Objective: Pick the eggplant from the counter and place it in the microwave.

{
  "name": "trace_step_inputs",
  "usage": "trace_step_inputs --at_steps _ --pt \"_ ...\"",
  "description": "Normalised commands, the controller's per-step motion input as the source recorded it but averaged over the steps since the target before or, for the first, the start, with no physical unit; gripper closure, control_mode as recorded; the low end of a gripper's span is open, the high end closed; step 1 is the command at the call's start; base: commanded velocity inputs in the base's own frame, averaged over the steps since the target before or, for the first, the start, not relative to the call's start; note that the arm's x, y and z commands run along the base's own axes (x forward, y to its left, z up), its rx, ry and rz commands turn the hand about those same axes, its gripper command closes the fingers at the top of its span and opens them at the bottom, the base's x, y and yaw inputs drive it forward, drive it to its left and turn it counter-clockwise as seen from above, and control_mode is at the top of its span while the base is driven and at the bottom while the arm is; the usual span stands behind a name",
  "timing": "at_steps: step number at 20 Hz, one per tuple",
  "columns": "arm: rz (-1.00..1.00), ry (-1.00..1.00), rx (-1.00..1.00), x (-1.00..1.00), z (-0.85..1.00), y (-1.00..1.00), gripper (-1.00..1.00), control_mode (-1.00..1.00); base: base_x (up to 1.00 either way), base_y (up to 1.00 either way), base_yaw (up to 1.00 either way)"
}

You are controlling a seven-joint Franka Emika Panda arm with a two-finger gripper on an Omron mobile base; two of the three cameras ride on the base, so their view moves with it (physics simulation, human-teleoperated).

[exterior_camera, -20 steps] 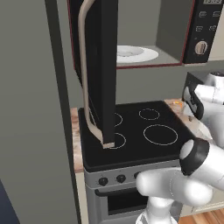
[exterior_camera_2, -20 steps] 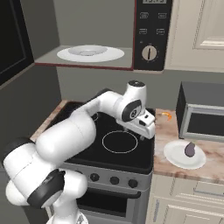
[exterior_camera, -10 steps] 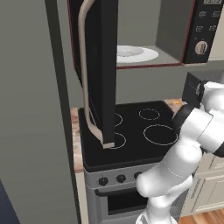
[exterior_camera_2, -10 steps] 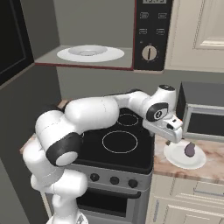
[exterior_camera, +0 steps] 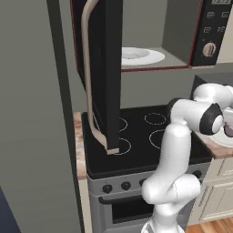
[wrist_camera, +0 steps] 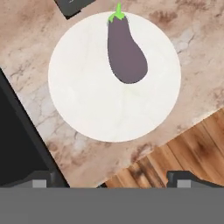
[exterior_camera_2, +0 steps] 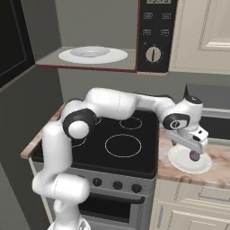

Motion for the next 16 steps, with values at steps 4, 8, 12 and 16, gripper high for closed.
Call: trace_step_inputs --at_steps 4,8,12,16 --pt "0.11 -0.1 0.0 0.23 -0.12 -0.07 -1.0 -1.0 0.0 0.0 0.0" --pt "0.1 -0.14 0.01 0.17 -0.06 -0.26 -1.0 -1.0 0.0 0.0 0.0" --pt "0.07 -0.09 0.0 0.08 -0.22 -0.08 -1.0 -1.0 0.0 0.0 0.0" --pt "0.07 -0.08 0.0 0.07 -0.38 0.12 -1.0 -1.0 0.0 0.0 0.0"
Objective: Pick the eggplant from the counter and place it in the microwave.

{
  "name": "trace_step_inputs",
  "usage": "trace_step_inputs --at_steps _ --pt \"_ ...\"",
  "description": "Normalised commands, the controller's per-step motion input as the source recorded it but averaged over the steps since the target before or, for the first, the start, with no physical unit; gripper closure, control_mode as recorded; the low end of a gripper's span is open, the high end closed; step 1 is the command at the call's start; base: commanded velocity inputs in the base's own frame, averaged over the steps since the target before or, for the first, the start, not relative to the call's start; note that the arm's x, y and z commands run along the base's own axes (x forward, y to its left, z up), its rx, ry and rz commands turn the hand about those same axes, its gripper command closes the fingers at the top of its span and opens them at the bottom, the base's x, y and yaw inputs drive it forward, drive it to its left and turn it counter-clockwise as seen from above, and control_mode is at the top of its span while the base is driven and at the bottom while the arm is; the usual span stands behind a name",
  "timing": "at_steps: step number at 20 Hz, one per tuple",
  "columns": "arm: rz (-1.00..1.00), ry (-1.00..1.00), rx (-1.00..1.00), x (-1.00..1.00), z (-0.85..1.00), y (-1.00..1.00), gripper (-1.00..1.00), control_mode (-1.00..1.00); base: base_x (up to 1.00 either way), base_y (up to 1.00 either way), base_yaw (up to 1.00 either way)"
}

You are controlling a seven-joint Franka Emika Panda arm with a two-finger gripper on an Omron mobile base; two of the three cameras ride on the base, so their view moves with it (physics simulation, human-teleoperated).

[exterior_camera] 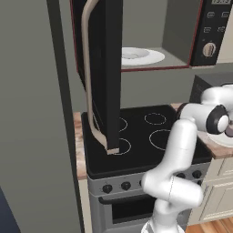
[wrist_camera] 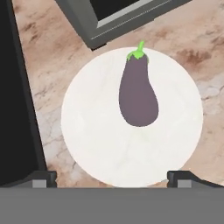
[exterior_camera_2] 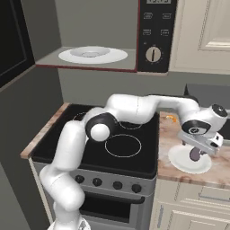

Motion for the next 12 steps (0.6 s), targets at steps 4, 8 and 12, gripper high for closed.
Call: trace_step_inputs --at_steps 4,8,12 --pt "0.08 -0.12 -0.05 0.03 -0.61 0.14 -1.0 -1.0 0.0 0.0 0.0" --pt "0.05 -0.05 -0.13 0.17 -0.5 -0.09 -1.0 -1.0 0.0 0.0 0.0" --pt "0.01 -0.04 -0.16 0.32 -0.21 -0.23 -1.0 -1.0 0.0 0.0 0.0"
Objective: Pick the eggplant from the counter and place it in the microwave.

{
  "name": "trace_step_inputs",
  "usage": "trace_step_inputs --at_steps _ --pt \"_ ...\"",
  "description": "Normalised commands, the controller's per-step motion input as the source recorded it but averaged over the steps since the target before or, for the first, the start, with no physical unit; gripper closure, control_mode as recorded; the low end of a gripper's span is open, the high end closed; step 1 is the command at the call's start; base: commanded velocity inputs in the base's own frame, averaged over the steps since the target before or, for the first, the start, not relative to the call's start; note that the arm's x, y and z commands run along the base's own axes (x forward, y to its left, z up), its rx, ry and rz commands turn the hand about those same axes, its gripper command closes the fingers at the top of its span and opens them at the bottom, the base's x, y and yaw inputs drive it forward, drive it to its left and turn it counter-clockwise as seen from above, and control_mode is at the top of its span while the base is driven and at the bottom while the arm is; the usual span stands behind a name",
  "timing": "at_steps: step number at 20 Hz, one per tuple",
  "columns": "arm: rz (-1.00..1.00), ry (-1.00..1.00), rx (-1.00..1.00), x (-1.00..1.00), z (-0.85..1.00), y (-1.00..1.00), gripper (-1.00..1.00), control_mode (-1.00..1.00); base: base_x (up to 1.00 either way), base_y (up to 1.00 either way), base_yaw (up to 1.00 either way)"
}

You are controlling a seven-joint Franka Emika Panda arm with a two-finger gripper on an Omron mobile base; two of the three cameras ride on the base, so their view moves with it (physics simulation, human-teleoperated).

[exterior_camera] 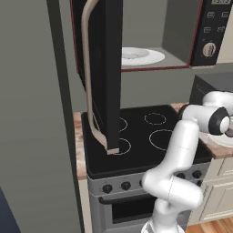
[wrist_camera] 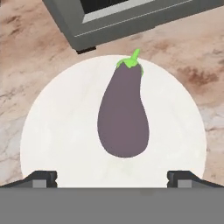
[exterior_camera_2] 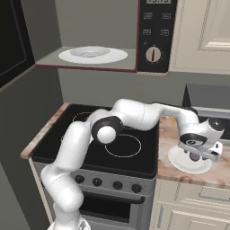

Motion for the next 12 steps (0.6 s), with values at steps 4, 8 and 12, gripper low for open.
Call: trace_step_inputs --at_steps 4,8,12 --pt "0.01 -0.05 -0.16 0.35 -0.11 -0.01 -1.0 -1.0 0.0 0.0 0.0" --pt "0.01 0.0 -0.14 0.26 -0.29 0.0 -1.0 -1.0 0.0 0.0 0.0" --pt "0.03 0.0 -0.11 0.22 -0.42 -0.01 -1.0 -1.0 0.0 0.0 0.0"
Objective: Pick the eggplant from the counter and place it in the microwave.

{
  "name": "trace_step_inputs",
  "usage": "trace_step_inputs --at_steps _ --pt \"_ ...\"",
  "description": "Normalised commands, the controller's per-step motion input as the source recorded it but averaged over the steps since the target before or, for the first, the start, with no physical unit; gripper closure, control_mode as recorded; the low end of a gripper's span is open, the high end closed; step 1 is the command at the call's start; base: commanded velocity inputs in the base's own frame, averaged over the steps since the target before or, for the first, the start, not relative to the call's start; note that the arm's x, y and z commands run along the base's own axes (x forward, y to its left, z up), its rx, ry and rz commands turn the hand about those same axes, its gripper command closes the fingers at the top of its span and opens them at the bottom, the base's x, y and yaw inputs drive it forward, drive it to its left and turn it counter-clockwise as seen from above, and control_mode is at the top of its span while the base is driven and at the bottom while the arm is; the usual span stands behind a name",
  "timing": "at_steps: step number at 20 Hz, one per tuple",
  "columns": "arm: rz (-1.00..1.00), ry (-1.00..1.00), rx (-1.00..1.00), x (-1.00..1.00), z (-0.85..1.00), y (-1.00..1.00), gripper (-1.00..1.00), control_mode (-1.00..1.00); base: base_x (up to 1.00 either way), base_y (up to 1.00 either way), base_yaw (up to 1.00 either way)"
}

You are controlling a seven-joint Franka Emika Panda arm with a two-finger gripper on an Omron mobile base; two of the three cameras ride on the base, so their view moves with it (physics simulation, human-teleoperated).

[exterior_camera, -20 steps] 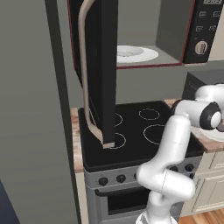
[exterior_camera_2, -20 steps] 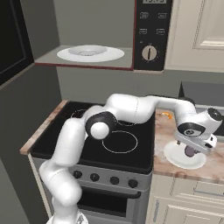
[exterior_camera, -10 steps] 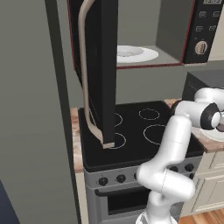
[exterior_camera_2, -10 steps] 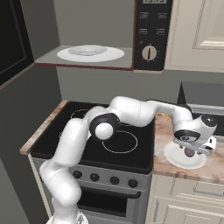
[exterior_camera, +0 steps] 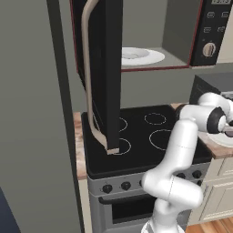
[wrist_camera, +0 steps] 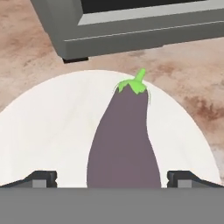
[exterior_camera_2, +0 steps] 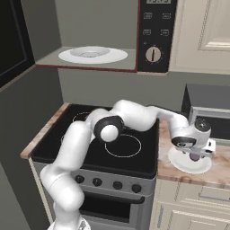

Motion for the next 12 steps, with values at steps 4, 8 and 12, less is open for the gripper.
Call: trace_step_inputs --at_steps 4,8,12 --pt "0.04 0.0 -0.08 0.08 -0.31 -0.04 -1.0 -1.0 0.0 0.0 0.0" --pt "0.05 0.0 -0.07 0.0 -0.3 0.0 1.0 -1.0 0.0 0.0 0.0" --pt "0.06 0.0 -0.02 -0.05 -0.07 -0.05 1.0 -1.0 0.0 0.0 0.0"
